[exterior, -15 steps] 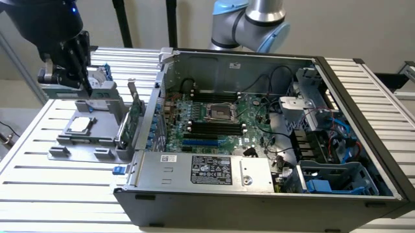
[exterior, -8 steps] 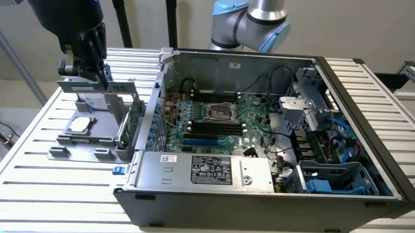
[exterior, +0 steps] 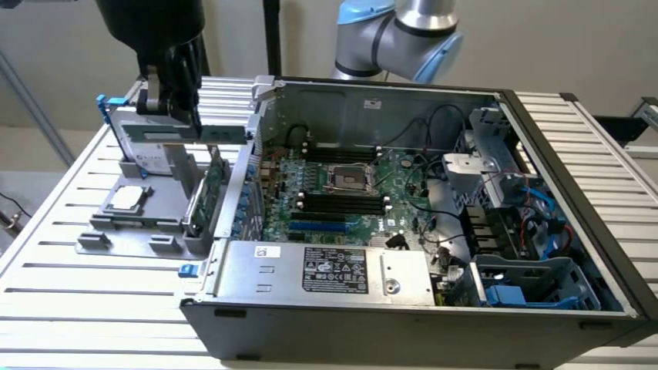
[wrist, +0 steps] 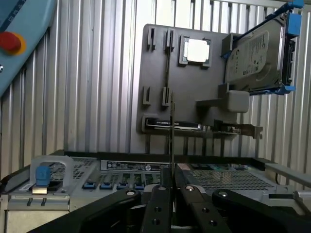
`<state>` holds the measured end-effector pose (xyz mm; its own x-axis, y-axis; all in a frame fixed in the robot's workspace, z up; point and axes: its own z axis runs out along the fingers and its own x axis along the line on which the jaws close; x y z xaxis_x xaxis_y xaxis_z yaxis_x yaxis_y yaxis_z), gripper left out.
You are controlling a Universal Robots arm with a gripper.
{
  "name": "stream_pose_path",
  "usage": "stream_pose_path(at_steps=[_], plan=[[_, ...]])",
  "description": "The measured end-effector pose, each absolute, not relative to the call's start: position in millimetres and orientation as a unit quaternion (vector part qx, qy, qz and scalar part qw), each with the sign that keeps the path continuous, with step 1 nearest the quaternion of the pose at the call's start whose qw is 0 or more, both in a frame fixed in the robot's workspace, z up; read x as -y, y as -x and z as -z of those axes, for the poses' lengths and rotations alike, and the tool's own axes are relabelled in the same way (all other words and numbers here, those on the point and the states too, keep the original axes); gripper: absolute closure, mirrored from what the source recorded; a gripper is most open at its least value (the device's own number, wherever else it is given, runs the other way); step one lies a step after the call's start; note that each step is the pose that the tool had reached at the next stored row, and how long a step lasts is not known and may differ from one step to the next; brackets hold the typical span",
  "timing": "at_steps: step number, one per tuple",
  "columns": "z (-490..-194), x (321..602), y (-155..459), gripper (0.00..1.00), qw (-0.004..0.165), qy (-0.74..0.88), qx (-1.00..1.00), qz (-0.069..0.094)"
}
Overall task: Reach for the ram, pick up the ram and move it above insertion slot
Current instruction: 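Pick up the ram and move it above insertion slot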
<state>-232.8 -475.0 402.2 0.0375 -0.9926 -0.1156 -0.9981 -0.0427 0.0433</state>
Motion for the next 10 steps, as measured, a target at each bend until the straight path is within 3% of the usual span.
stream_pose_path(at_steps=[10], plan=[[-403.0, 475.0, 187.5, 0.87, 0.028, 0.72, -0.691, -0.061]])
